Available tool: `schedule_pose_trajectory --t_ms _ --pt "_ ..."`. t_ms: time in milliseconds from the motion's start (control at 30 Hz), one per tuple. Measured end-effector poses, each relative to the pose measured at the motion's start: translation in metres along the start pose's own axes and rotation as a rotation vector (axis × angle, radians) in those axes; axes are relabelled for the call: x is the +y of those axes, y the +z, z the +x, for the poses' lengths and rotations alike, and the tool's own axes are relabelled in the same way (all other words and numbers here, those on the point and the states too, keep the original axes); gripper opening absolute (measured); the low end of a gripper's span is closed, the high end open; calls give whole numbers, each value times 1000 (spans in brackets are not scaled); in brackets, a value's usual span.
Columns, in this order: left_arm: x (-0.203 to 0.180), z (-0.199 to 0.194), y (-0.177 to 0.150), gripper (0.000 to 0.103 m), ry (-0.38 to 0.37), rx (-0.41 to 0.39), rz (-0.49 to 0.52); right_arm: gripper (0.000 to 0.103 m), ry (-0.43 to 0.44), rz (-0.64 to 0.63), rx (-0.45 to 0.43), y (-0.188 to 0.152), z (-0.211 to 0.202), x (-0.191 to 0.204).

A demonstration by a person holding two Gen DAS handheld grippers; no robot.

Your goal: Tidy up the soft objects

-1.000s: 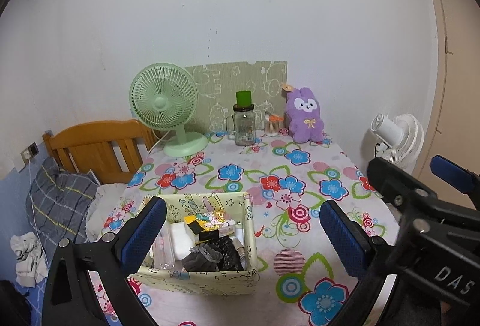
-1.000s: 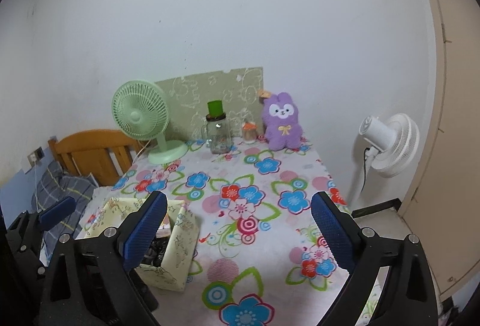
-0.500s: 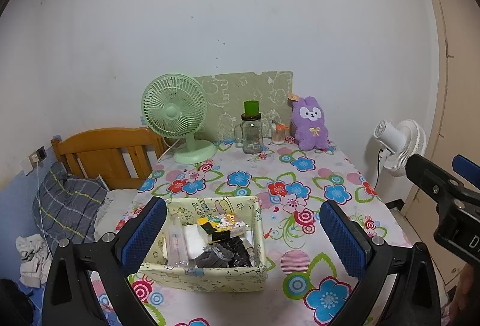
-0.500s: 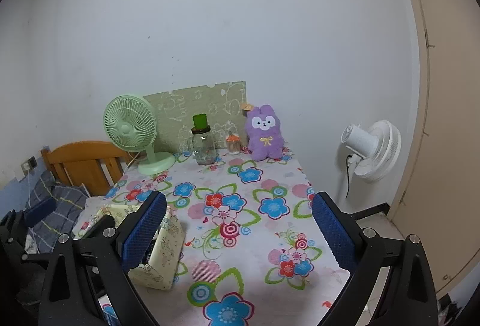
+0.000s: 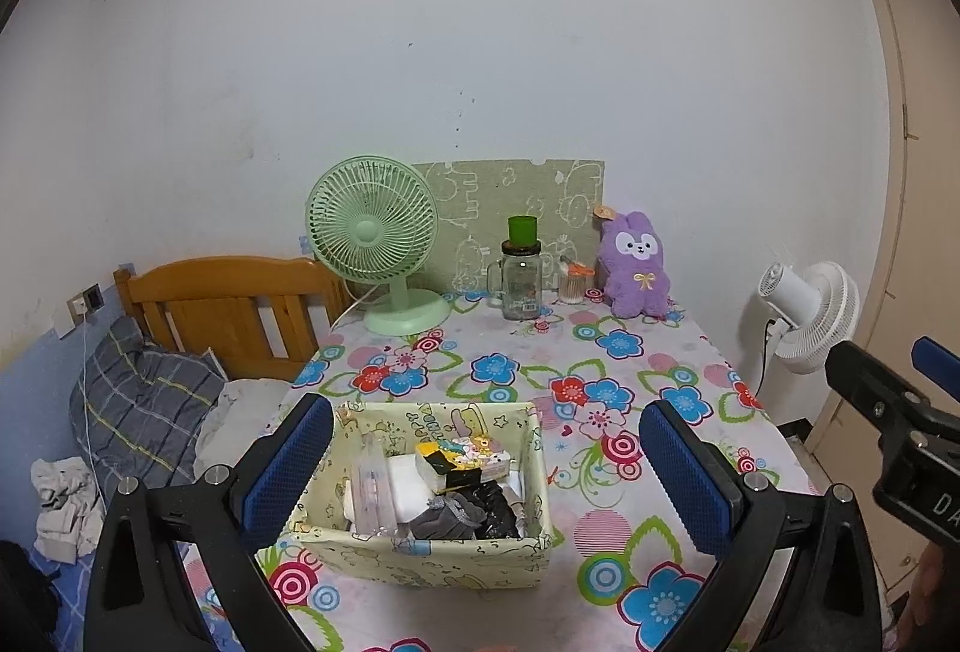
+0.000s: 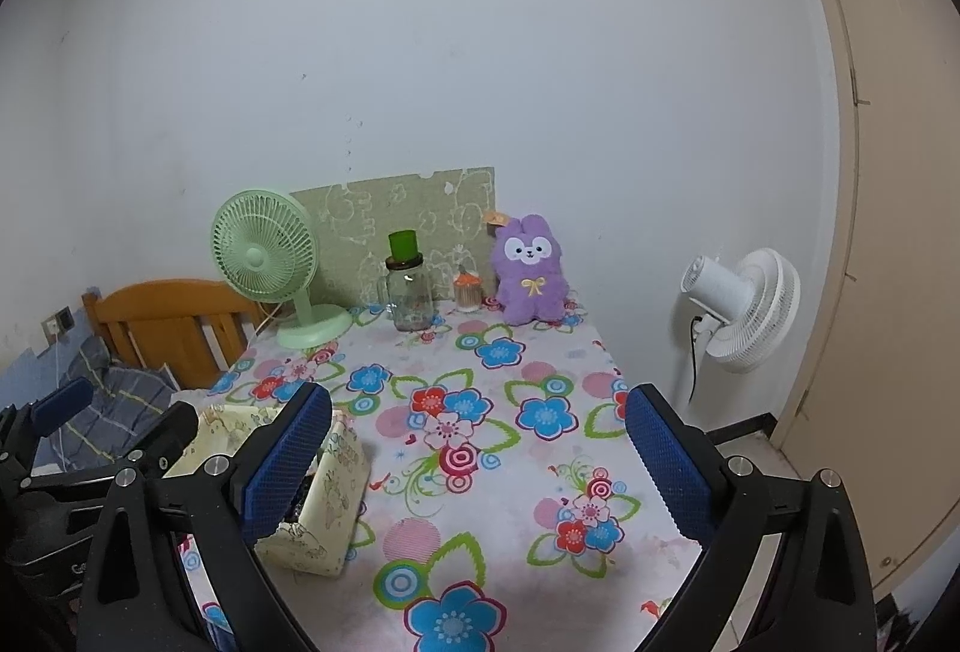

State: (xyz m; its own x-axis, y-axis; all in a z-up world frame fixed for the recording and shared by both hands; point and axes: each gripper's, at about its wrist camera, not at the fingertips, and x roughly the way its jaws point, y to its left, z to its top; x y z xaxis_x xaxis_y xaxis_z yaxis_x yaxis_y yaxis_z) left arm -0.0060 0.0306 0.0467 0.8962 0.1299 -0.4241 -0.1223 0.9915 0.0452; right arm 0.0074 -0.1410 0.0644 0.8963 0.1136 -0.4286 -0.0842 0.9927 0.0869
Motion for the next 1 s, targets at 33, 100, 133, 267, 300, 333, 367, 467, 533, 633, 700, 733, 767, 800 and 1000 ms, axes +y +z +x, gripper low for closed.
schedule_pose_trajectory --t_ms 33,100,133,267,300,333,367,467,533,633,700,733,767,800,1000 --pt "0 0 0 103 -1 -1 0 100 0 -1 2 0 0 0" --pt "-1 0 0 103 0 -2 1 100 -1 -2 3 -1 0 1" --pt "-1 0 0 103 -1 -2 -1 100 -2 -2 4 -1 1 1" --pt "0 1 -1 103 -4 0 -10 100 -2 -3 7 -2 1 2" --pt "-1 2 -1 103 -6 3 -11 100 -2 -4 8 -2 2 2" --pt "-1 3 0 103 -9 4 -12 100 -1 -5 8 -2 2 2" --pt "0 3 0 103 -10 6 -13 100 0 -6 7 -2 1 3" --pt "1 4 1 103 -16 8 -13 101 2 -10 5 -2 2 4" --pt "2 4 1 103 -18 10 -14 101 3 -11 4 -2 2 5" --pt "4 5 1 103 -22 17 -20 102 3 -11 4 -2 3 6" --pt "5 6 1 103 -22 18 -22 103 5 -13 4 -2 4 6" --pt "6 6 1 103 -21 19 -22 103 4 -13 4 -1 4 6" --pt "6 6 1 103 -22 18 -23 103 4 -13 4 -2 4 6" --pt "5 6 1 103 -23 18 -23 103 5 -13 4 -2 4 6" --pt "6 6 1 103 -23 19 -23 103 5 -13 7 -1 5 8"
